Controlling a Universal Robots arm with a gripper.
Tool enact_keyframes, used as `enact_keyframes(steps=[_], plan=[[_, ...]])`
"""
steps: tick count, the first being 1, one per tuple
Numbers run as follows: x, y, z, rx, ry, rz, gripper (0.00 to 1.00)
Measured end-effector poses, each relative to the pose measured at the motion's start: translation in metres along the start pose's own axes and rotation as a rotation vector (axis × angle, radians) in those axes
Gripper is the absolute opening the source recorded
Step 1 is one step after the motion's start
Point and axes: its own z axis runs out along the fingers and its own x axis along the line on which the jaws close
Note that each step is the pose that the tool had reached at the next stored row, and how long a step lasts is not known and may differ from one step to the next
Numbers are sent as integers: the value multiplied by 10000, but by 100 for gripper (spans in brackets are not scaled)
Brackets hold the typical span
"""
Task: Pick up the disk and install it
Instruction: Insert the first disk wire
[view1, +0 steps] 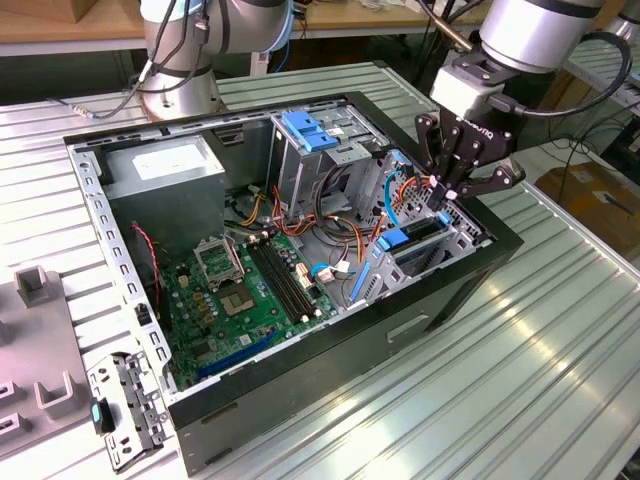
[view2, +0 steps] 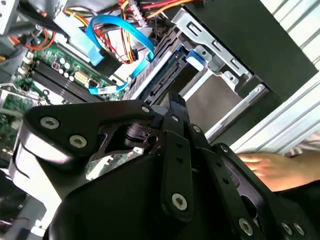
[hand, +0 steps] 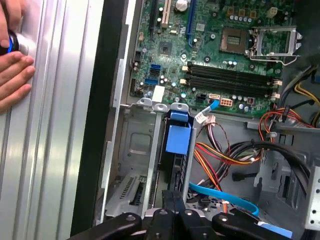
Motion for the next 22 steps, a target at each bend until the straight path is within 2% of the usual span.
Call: enact_keyframes(steps=[2,5,7,10,18,20,22], plan=[[-2,-2,-23,-29,-9,-249,11],[-2,-3,-79,-48,-14,-405,11],[-2,-10,-87,-50,-18,-469,11],[-7,-53,-89,-50,-15,-555,11],[-19,-219,-85,-42,-16,-784,11],[-17,-244,-84,-51,-33,-955,11],[-16,-244,-95,-57,-39,-1284,11]])
